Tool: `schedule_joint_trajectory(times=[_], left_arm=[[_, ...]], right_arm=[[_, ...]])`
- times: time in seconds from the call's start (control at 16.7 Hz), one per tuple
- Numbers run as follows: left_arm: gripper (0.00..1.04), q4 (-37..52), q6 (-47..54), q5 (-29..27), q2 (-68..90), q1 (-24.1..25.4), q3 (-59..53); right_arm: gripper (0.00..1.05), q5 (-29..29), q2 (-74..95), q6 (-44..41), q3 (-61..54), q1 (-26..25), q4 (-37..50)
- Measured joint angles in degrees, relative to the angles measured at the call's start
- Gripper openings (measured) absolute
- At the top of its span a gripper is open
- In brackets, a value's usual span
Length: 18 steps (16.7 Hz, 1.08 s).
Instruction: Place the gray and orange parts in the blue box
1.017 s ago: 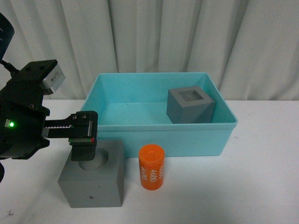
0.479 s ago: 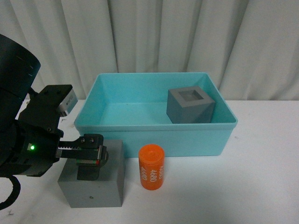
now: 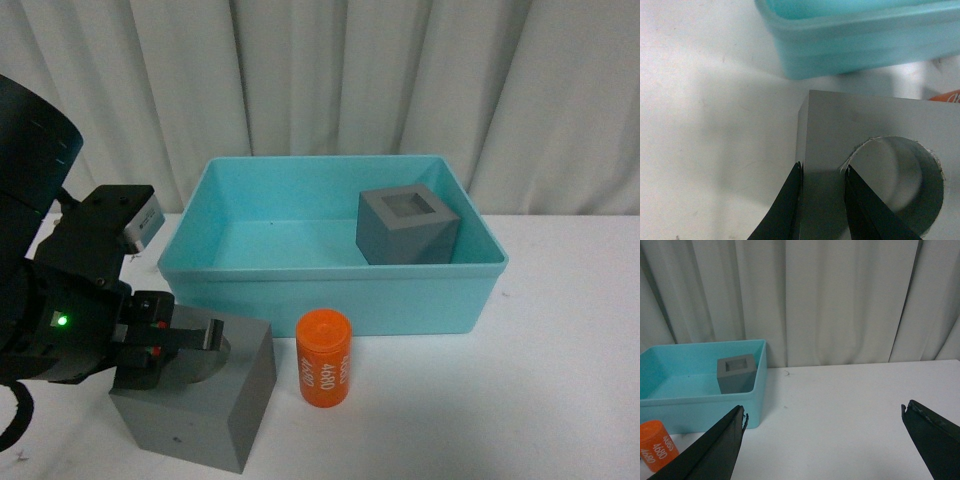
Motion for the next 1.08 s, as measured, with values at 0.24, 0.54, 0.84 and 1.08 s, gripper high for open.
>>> schedule_joint_trajectory(times=[0.24, 0.54, 0.84, 1.08], left_arm=[[0.19, -5.25, 3.72, 0.77, -7.43, 4.44, -1.01], [0.19, -10.29, 5.70, 2.84, -14.40, 7.98, 0.15], [0.19, -16.52, 6.01, 5.57, -20.41, 5.05, 11.54], [0.19, -18.34, 5.68, 1.68, -13.62, -2.78, 24.48]], right_arm=[[0.98, -0.02, 0.00, 0.00, 0.00, 0.00, -0.02], [0.98, 0.00, 0.00, 0.00, 0.00, 0.00, 0.00], [0.98, 0.00, 0.00, 0.00, 0.00, 0.00, -0.02], [0.98, 0.00, 0.00, 0.00, 0.00, 0.00, 0.00]])
